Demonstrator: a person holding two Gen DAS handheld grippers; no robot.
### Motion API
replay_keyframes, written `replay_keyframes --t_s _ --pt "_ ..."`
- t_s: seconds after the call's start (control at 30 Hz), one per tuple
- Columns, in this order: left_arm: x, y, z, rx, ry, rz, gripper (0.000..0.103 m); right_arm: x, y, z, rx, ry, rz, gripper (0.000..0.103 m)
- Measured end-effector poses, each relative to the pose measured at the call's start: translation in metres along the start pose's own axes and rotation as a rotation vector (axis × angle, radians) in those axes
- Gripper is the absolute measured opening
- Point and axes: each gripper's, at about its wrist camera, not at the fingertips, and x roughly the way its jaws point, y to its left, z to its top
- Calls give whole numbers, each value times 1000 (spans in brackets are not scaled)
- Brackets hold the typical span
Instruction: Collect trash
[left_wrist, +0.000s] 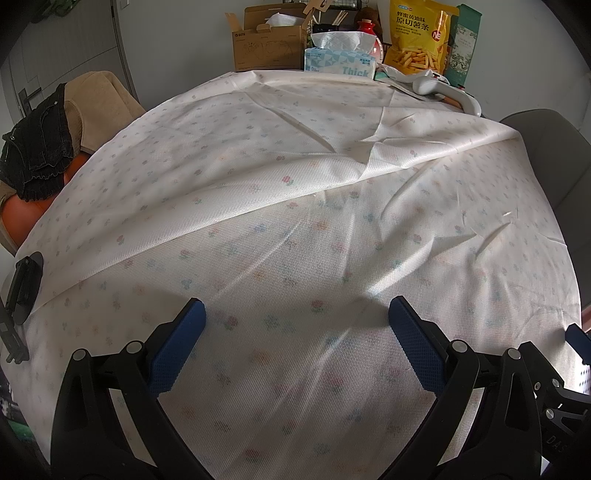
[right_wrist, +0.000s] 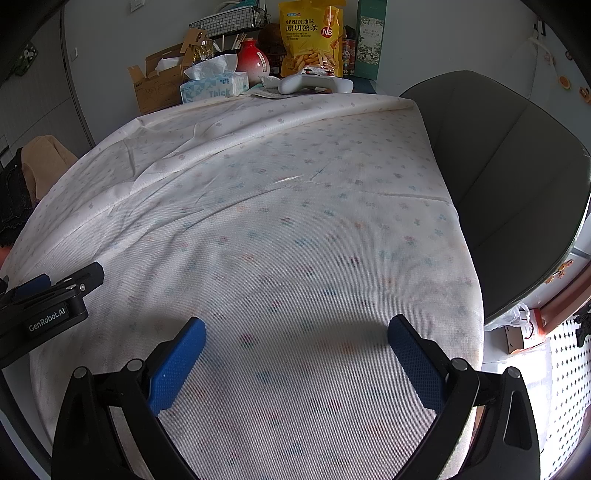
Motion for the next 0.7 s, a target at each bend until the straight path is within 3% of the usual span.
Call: replay_keyframes --t_s 0.7 --pt "0 0 0 0 0 0 99 0 1 -1 0 0 0 97"
